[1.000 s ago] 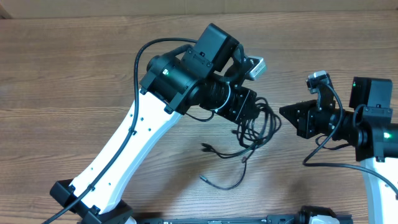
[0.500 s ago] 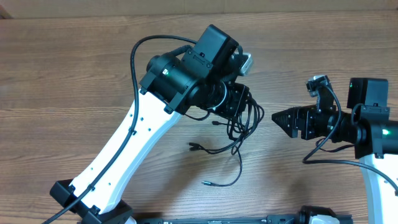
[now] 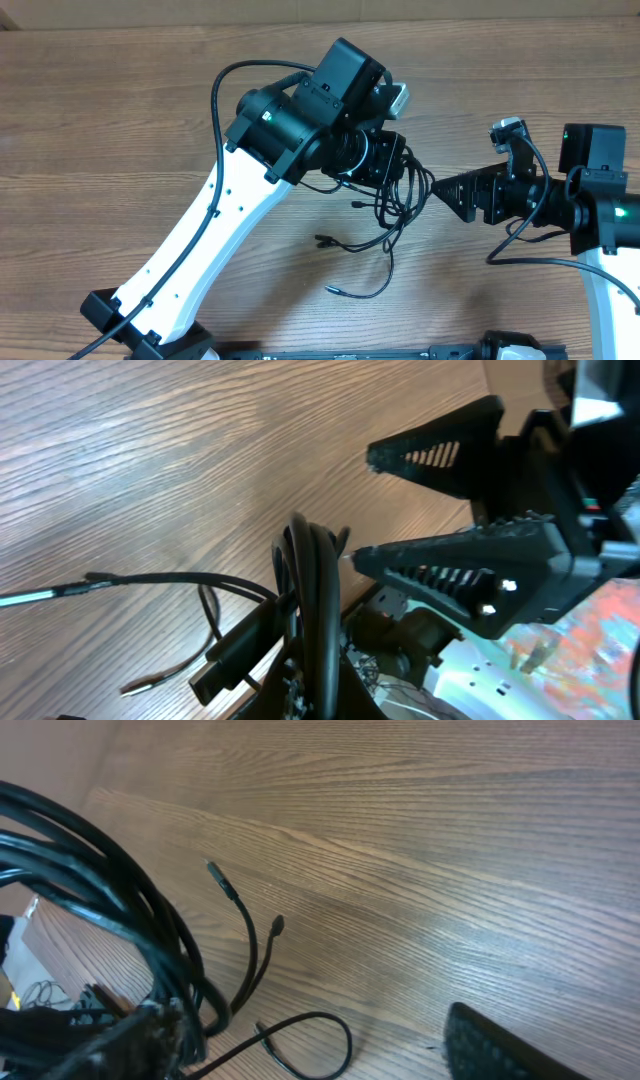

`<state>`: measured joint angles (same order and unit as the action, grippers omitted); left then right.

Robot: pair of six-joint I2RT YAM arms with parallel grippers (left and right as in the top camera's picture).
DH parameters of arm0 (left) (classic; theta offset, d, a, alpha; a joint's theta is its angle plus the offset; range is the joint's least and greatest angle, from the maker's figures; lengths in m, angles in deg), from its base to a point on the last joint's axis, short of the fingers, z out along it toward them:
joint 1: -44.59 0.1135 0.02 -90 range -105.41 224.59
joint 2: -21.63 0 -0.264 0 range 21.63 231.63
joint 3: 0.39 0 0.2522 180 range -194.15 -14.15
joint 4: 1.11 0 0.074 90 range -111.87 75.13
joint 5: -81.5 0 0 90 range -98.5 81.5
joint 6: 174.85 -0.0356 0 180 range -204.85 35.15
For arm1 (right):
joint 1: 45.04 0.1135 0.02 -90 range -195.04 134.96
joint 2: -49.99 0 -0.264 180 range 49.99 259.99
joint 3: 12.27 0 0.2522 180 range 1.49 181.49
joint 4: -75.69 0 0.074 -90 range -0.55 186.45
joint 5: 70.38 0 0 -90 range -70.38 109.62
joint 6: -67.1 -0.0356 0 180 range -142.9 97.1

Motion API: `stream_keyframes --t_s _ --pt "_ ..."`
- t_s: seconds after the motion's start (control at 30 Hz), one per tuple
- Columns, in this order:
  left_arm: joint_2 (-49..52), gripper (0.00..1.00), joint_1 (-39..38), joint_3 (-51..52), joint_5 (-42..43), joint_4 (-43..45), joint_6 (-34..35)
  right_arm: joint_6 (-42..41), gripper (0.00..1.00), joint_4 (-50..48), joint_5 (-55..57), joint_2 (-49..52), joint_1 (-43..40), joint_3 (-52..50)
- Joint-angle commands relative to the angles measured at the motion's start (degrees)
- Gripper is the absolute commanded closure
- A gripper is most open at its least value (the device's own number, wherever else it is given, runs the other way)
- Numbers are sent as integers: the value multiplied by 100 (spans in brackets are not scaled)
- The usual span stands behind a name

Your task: Untangle cables

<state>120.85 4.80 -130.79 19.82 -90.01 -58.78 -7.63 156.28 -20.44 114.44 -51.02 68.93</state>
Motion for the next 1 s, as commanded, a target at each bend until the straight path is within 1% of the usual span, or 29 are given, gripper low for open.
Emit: stream_keyframes --t_s 0.0,0.07,0.1,0.27,0.4,0.43,0.6,0.67,0.73,0.97 --pt "-107 96 -114 -83 286 42 101 105 9 -35 -20 -9 -13 7" --pt "-107 96 -155 -83 289 39 98 103 1 -37 98 -9 -13 7" --pt "-107 96 -155 -83 289 35 98 105 0 -35 101 -9 -13 7" --pt "-107 96 -153 -83 289 37 94 103 0 -35 103 -9 -13 7" --pt "-107 96 -144 -83 -302 -59 92 103 0 -33 101 -9 -13 7" --pt "-107 96 -144 -83 -341 -98 57 103 0 -28 103 -9 -13 7" --pt "-107 96 -144 -83 -243 -146 -79 103 0 -11 103 -9 -13 7" --pt "-107 96 -144 -83 179 -79 -223 103 0 -11 168 -9 -13 7" --pt "-107 96 -144 -83 271 -52 -232 103 0 -11 186 -9 -13 7" --pt "-107 96 -144 -83 284 -87 -404 101 0 -11 297 -9 -13 7"
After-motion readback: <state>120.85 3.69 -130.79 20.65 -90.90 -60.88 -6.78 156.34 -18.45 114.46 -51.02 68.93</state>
